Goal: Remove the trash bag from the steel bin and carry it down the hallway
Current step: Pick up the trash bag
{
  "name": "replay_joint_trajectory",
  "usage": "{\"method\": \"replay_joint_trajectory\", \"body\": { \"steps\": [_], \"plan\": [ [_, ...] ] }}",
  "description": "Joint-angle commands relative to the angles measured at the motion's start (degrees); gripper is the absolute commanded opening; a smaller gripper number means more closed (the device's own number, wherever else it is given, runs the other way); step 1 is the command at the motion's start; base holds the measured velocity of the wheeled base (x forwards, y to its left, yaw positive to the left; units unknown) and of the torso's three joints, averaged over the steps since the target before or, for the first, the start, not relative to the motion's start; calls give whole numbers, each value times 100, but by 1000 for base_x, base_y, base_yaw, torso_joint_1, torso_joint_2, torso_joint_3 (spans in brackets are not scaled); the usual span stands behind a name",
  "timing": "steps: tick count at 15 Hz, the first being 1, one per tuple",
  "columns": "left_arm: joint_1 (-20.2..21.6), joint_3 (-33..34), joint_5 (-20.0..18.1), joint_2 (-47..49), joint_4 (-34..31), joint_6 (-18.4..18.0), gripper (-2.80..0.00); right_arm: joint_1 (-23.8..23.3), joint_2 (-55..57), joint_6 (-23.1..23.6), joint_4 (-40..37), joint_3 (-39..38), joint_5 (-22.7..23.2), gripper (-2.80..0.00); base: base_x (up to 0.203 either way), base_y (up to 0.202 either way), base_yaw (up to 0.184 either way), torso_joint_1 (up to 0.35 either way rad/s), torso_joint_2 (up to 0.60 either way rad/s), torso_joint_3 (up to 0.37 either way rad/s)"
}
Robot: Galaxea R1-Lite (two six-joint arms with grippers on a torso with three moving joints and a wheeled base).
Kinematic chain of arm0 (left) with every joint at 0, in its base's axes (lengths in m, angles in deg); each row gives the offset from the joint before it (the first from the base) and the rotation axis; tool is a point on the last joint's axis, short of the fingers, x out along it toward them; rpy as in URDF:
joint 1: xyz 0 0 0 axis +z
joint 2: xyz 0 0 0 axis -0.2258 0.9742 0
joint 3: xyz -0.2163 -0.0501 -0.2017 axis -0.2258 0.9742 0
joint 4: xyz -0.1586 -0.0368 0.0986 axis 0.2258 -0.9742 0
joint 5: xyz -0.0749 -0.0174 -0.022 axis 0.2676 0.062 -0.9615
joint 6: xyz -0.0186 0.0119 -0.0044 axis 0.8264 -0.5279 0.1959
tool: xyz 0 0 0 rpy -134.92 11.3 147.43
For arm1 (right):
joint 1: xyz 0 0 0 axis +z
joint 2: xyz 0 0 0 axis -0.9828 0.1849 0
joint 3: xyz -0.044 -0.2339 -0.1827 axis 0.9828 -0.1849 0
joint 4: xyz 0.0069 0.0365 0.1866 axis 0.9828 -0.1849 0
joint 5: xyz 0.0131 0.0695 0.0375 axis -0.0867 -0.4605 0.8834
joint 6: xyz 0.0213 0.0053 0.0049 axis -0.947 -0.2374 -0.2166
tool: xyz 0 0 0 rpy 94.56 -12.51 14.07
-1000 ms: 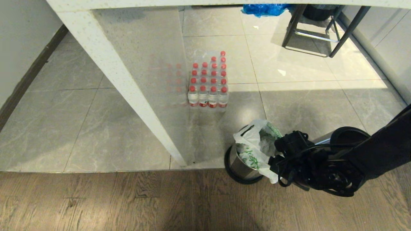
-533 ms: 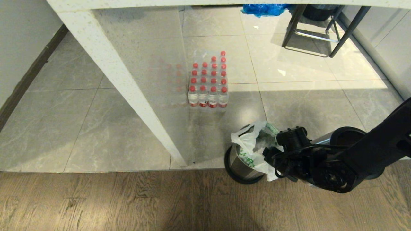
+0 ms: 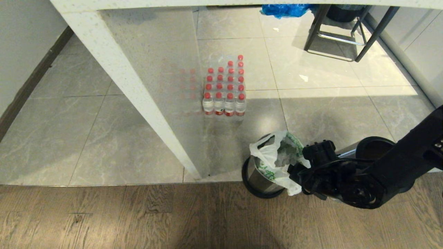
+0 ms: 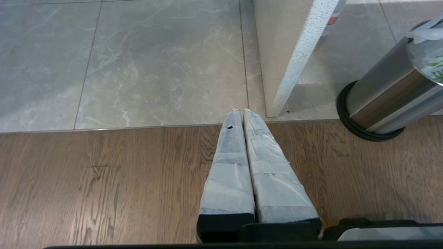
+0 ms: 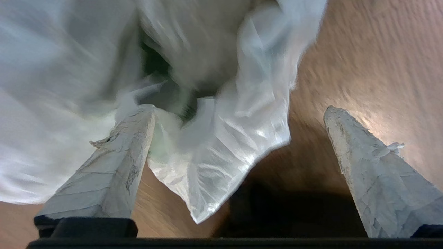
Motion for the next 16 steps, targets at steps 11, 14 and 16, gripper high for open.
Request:
{"method": "replay_joint_trajectory", "body": {
  "steps": [11,14,16],
  "plan": [
    [0,0,0,-1,4,6,-280,-2,448,-291,899,363,267,0,0,0,0,0,0,0],
    [0,0,0,-1,4,-3,-280,8,451,-316,834,618,333,0,0,0,0,0,0,0],
    [0,0,0,-1,4,0,-280,18,450,-306,742,745,436,0,0,0,0,0,0,0]
  ]
}}
